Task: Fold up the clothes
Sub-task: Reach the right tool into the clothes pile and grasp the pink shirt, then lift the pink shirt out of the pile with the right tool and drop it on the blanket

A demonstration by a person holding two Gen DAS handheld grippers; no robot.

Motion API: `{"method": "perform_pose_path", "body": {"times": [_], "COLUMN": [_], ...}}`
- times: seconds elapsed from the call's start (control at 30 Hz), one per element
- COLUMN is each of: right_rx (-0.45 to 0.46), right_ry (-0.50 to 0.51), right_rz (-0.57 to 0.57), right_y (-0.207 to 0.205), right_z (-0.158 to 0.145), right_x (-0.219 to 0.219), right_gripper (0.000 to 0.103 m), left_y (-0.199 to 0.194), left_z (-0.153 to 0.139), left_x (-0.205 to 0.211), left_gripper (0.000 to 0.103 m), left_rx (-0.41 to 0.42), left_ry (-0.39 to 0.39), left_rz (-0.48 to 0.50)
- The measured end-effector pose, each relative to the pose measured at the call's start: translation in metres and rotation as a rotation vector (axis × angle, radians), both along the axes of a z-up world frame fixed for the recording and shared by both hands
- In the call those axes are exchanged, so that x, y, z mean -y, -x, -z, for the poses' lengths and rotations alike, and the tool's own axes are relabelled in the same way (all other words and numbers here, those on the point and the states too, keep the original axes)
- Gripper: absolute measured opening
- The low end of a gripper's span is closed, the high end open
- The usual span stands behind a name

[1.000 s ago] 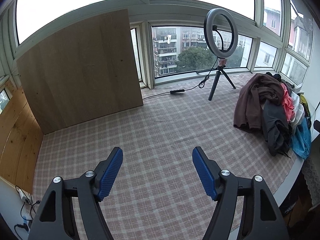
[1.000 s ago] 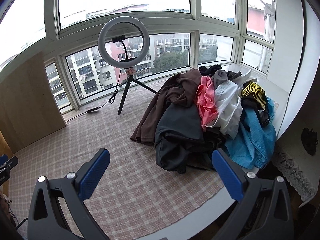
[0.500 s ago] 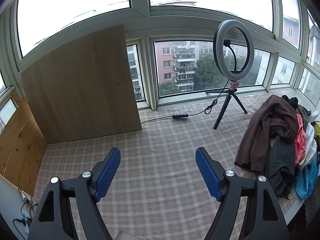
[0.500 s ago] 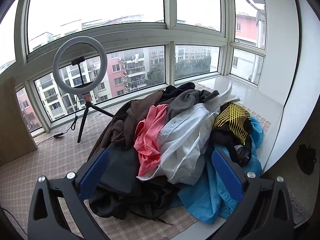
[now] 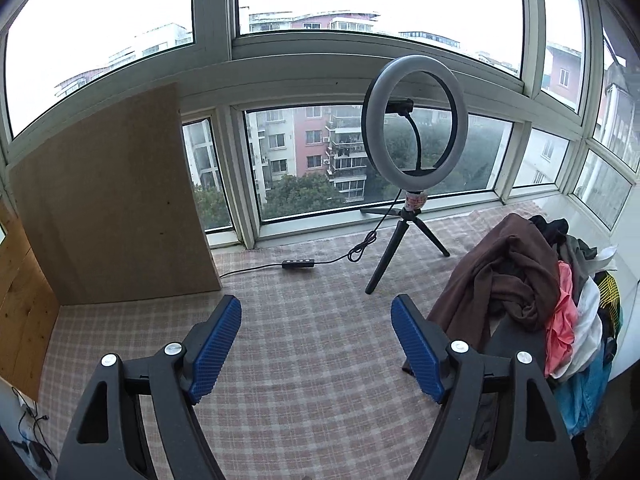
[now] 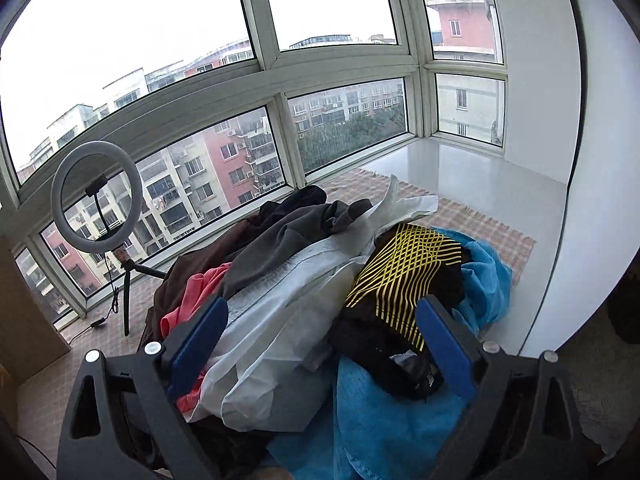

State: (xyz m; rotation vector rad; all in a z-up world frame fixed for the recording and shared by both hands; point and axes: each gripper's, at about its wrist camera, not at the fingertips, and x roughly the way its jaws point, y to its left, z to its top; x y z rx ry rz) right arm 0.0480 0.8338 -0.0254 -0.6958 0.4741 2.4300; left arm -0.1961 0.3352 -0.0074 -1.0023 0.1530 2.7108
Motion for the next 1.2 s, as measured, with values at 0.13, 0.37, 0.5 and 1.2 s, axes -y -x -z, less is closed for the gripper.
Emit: {"method": "perform_pose_path", "body": {"times": [0.13,0.37,0.5,1.2], "right_rx": [0.004,0.073,0.159,0.226], "right_ry": [0.086,0.147,0.130,0.285], "right_rz": [-0.074,-0.223,-0.386,-0.466], "right_y": [0.039,0.134,0.179,0.195], "right_z": [0.011,0.025,0.039,0.090], "right_x": [-0.016,-0.009,0.031,0.020], "right_gripper": [0.065,0.046,0.036,0.004], "left_y": [-0.001,0.000,0.001,0.001], "left_z": [0.001,0.014,0.023,0.045], "left_x": [-0.022,-0.033,-0.034,-0.005], "left_gripper": [0.076,0.077,0.077,0.078], "left_rx": [-0.005,0.019,0.038,0.122], "left_ry": [0.020,0.067,0.093,0.044], "left_rz": [0.037,0.064,0.067,0.061]}}
